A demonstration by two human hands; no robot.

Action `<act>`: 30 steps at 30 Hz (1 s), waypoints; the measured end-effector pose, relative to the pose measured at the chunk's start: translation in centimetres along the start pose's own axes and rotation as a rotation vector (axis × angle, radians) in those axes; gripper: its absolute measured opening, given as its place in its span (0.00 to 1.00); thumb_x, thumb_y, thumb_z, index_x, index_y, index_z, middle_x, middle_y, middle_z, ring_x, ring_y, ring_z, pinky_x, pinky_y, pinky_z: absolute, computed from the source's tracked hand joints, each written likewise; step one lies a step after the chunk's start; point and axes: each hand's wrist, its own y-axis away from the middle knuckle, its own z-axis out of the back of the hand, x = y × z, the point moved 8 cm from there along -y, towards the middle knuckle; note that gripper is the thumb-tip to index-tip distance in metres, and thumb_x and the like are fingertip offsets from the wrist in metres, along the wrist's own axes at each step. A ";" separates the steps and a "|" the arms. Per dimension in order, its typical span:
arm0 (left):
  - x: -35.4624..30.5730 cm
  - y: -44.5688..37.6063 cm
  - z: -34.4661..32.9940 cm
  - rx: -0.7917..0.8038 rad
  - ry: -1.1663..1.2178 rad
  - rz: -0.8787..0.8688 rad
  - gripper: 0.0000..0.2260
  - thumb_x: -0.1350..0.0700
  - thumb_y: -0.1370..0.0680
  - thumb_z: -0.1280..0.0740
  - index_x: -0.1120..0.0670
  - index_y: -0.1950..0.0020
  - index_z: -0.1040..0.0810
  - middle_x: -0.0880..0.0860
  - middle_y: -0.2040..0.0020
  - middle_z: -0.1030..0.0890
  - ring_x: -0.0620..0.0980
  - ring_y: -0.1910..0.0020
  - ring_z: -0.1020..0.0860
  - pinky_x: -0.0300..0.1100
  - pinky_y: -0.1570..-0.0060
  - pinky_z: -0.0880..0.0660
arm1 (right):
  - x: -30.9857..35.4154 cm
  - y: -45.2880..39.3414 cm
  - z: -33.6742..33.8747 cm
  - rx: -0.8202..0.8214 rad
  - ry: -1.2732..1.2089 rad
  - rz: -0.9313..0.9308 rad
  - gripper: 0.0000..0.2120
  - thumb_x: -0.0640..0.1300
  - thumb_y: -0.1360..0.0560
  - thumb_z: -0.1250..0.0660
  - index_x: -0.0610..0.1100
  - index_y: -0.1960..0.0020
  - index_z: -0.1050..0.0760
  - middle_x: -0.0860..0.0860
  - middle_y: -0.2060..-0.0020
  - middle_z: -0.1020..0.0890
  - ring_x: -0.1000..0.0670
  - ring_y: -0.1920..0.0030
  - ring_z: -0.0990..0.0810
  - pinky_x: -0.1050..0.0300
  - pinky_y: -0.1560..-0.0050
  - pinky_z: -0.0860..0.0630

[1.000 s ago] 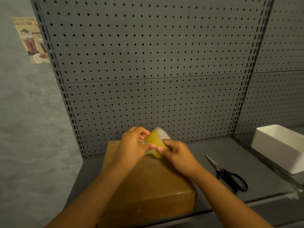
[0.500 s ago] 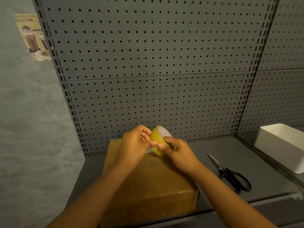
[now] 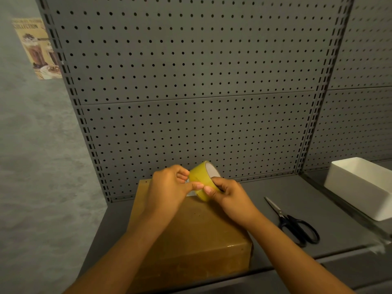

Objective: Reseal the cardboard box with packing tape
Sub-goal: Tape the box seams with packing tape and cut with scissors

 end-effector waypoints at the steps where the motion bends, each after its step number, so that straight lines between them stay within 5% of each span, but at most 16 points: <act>1: 0.0 -0.1 0.0 0.005 0.025 -0.003 0.18 0.47 0.34 0.23 0.55 0.50 0.18 0.48 0.56 0.17 0.44 0.58 0.20 0.39 0.55 0.21 | -0.1 0.0 0.0 0.005 0.000 -0.005 0.16 0.52 0.23 0.35 0.38 0.58 0.24 0.39 0.65 0.24 0.51 0.66 0.29 0.53 0.64 0.31; 8: 0.8 -1.0 0.4 0.014 0.089 0.039 0.03 0.55 0.25 0.28 0.54 0.56 0.17 0.48 0.62 0.18 0.45 0.62 0.21 0.35 0.62 0.25 | -0.1 0.3 -0.2 0.035 0.012 -0.017 0.11 0.48 0.21 0.36 0.42 0.57 0.22 0.45 0.64 0.21 0.50 0.64 0.24 0.54 0.61 0.25; 16: 0.0 -1.5 -1.8 0.246 -0.189 0.028 0.13 0.71 0.28 0.45 0.53 0.63 0.34 0.48 0.62 0.30 0.46 0.66 0.32 0.37 0.71 0.40 | 0.3 0.0 -0.1 0.018 0.108 0.030 0.15 0.47 0.22 0.35 0.37 0.62 0.29 0.45 0.70 0.29 0.55 0.68 0.33 0.59 0.66 0.35; 20: 0.8 -1.5 -2.2 0.381 -0.118 0.062 0.10 0.68 0.23 0.45 0.55 0.57 0.30 0.50 0.63 0.29 0.46 0.66 0.32 0.37 0.68 0.36 | 0.2 -0.1 0.0 0.032 0.130 0.028 0.14 0.45 0.22 0.35 0.38 0.63 0.29 0.50 0.70 0.30 0.56 0.69 0.34 0.62 0.67 0.36; 25: 1.7 -1.0 -2.1 0.349 0.274 0.308 0.08 0.60 0.18 0.43 0.58 0.55 0.27 0.52 0.62 0.26 0.47 0.64 0.28 0.38 0.65 0.29 | 0.0 -0.4 -0.2 0.036 0.103 0.032 0.14 0.47 0.22 0.35 0.37 0.61 0.28 0.44 0.69 0.29 0.55 0.68 0.32 0.59 0.66 0.34; 30: 2.0 -1.3 -1.5 0.302 0.167 0.220 0.08 0.51 0.22 0.34 0.53 0.56 0.26 0.51 0.61 0.22 0.48 0.61 0.24 0.42 0.58 0.25 | 0.1 -0.4 -0.3 0.060 0.098 0.036 0.13 0.48 0.21 0.36 0.40 0.60 0.26 0.45 0.68 0.26 0.56 0.68 0.30 0.59 0.65 0.32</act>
